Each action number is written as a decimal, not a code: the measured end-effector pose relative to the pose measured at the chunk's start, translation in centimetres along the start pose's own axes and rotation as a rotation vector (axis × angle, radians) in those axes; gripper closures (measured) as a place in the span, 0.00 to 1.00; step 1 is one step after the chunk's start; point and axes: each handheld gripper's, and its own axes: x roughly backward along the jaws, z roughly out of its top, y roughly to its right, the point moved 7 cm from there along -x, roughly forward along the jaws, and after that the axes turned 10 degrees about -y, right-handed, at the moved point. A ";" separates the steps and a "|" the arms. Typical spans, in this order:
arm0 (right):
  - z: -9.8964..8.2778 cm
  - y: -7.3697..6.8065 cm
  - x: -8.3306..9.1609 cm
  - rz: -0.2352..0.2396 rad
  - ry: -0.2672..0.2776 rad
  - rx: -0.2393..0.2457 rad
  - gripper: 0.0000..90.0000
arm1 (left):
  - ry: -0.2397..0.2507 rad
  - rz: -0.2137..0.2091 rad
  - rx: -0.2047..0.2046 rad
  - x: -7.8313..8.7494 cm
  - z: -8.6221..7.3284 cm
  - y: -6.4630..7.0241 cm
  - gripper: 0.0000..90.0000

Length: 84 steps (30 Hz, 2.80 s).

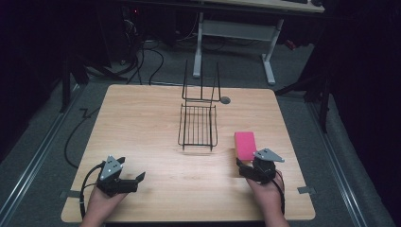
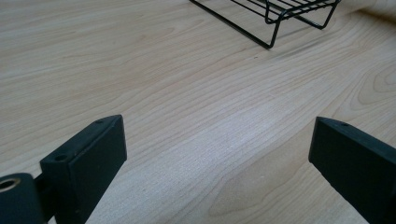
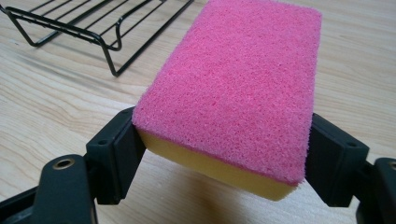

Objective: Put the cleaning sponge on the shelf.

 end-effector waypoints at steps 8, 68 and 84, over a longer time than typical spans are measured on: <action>0.8 -0.3 0.3 0.009 0.016 0.006 0.25 | 0.004 -0.012 -0.009 0.0 0.2 0.1 0.05; 9.1 -7.8 -3.9 0.152 0.073 0.050 0.25 | 0.016 -0.030 -0.027 0.5 0.1 0.3 0.05; 11.0 -9.8 -6.4 0.166 0.068 0.052 0.25 | 0.028 -0.029 -0.012 1.0 -0.1 -0.1 0.05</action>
